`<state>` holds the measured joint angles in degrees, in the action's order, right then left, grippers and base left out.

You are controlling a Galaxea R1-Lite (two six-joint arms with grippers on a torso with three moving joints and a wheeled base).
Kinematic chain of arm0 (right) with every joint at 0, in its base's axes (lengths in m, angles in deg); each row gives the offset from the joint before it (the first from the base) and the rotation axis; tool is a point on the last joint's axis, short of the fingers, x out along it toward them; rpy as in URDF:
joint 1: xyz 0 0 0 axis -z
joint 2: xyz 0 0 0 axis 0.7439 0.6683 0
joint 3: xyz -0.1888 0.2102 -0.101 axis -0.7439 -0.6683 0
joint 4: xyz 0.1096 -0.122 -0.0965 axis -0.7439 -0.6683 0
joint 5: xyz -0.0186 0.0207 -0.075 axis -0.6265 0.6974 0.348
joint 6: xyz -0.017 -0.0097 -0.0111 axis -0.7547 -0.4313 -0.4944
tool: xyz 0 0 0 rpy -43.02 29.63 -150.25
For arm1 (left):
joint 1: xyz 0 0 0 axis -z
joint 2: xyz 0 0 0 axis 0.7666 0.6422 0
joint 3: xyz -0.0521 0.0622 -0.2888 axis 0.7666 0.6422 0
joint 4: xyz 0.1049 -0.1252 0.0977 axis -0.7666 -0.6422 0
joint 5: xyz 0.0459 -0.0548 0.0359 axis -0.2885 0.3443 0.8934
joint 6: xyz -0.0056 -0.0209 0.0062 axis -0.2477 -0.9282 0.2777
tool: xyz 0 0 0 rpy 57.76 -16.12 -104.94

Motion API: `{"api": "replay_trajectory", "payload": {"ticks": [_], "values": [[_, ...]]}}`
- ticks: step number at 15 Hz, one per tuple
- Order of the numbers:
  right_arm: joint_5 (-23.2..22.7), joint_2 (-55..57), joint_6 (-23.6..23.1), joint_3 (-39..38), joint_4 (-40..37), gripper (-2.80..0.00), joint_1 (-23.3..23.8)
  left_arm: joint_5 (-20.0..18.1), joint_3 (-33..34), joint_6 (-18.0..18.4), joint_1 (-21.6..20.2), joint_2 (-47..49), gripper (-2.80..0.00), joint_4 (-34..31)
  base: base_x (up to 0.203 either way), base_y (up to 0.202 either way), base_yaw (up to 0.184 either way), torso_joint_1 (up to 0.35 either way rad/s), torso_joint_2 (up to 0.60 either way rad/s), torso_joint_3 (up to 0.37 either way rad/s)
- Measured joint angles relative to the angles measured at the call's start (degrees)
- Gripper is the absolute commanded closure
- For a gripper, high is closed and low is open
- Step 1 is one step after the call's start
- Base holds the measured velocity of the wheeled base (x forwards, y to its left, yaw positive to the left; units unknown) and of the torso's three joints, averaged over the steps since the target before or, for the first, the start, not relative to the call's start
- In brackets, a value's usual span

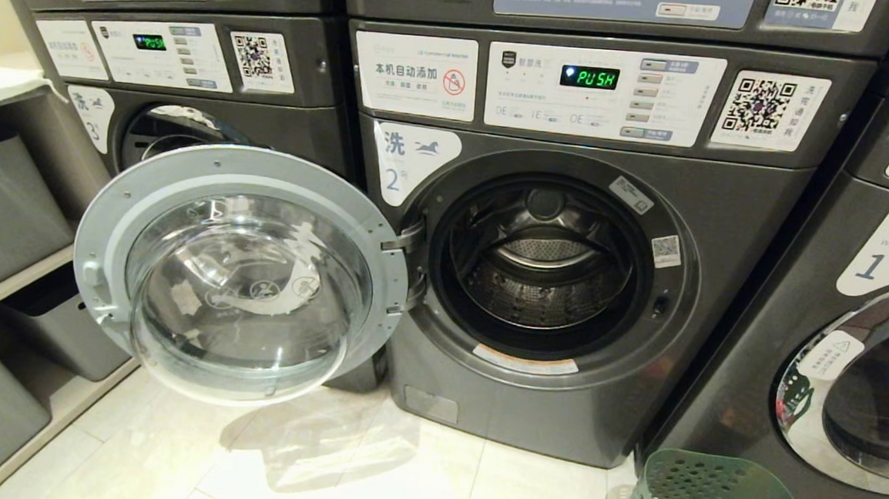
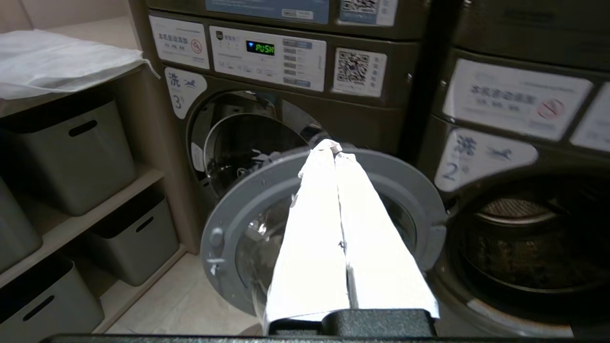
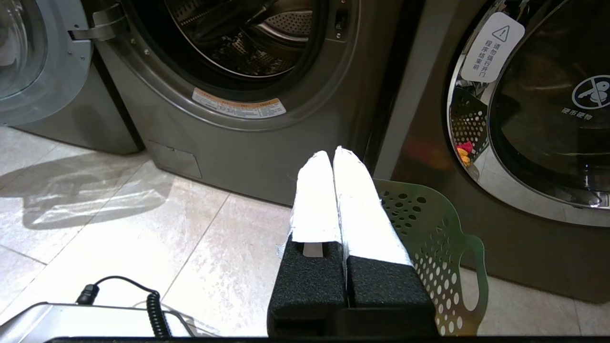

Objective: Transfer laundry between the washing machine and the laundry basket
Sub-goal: Close the washing machine door with the left hand

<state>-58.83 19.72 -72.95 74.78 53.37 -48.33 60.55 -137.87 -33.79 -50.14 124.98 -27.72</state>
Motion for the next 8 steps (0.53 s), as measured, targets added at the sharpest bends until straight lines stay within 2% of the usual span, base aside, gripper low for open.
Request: {"api": "replay_trajectory", "payload": {"ticks": [3,5,6,8], "values": [[0.0,0.0,0.3,0.0,0.0,0.0,0.0,0.2,-18.8,-1.5,-4.2,22.3,0.0,-0.6,0.0,0.0,0.0,0.0,0.0,0.0],[0.0,0.0,0.3,0.0,0.1,0.0,0.0,-2.1,-27.7,-2.3,-9.9,34.7,0.0,-0.8,0.0,0.0,0.0,0.0,0.0,0.0],[0.2,0.0,0.3,0.0,0.2,0.0,0.0,-4.7,-30.9,-2.5,-13.6,39.7,0.0,-0.9,0.0,0.0,0.0,0.0,0.0,0.0],[0.8,0.0,0.6,-0.1,0.3,0.0,0.0,-12.9,-34.2,-2.8,-19.1,46.8,0.0,-1.1,0.0,0.0,0.0,0.0,0.0,0.0]]}}
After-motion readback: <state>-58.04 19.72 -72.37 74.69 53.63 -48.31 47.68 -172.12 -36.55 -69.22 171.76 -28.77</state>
